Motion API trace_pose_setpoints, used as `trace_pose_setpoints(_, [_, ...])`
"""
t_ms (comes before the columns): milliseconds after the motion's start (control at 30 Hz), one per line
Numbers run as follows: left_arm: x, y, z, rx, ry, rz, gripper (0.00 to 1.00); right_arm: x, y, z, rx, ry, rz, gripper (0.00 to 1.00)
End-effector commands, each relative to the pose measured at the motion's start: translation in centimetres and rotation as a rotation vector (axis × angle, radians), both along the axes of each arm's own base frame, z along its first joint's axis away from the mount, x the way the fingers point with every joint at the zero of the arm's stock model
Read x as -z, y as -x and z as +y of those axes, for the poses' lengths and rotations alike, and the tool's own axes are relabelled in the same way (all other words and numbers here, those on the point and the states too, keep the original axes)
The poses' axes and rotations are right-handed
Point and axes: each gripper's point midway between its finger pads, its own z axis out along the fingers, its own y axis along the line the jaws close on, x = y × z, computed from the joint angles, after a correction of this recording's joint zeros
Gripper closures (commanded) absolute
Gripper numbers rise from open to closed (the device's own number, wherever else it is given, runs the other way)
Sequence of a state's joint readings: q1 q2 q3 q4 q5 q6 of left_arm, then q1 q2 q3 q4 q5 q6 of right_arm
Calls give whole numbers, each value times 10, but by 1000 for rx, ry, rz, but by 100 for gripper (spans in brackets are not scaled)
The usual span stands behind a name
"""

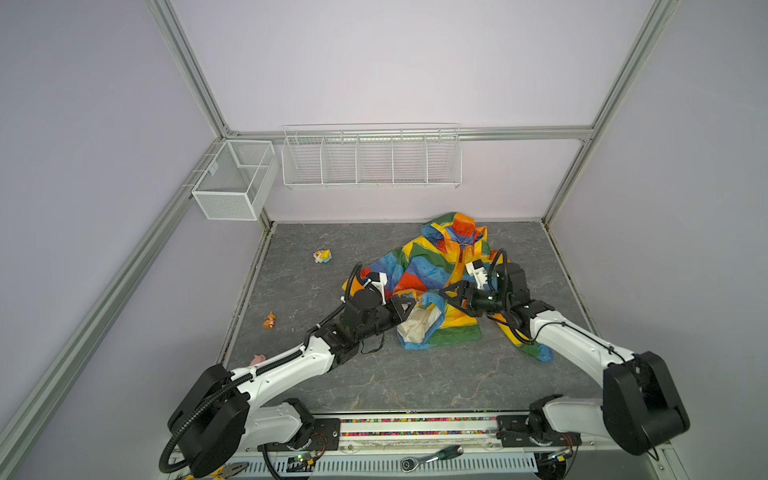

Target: Zip up the jacket

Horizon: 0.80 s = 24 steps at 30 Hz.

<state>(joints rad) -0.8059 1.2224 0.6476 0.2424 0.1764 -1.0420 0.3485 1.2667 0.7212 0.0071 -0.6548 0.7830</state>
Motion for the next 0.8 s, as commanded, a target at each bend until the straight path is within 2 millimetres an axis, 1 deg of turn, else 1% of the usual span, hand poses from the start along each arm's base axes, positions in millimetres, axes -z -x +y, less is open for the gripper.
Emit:
trace_pose_setpoints(0, [-20,3,1,45,-1,-20,100,7,24,-16,-55,144,-24,25])
trace_pose_setpoints(100, [-24,5,4,65,-11,-21,100,3,31,-31,-48,246,-59,25])
trace_pose_setpoints(167, [-27,6,6,74,-17,-20,100,-3,32,-37,-44,290,-83,28])
trace_pose_setpoints(267, [-32,9,7,97,-7,-16,100,-22,30,-33,-71,278,-138,35])
trace_pose_setpoints(300, [-34,10,8,103,-7,-12,100,-39,28,-27,-92,259,-176,37])
trace_pose_setpoints(400, [-41,14,7,126,-4,-7,100,-69,31,-8,-166,225,-258,43])
trace_pose_setpoints(533, [-52,16,7,147,5,1,100,-105,47,27,-284,166,-355,43])
trace_pose_setpoints(633, [-59,18,7,169,14,14,100,-122,60,51,-357,112,-408,39])
trace_pose_setpoints(700, [-63,20,6,185,22,27,100,-126,67,62,-394,94,-431,39])
trace_pose_setpoints(767, [-65,22,6,197,26,38,100,-125,70,69,-417,97,-436,39])
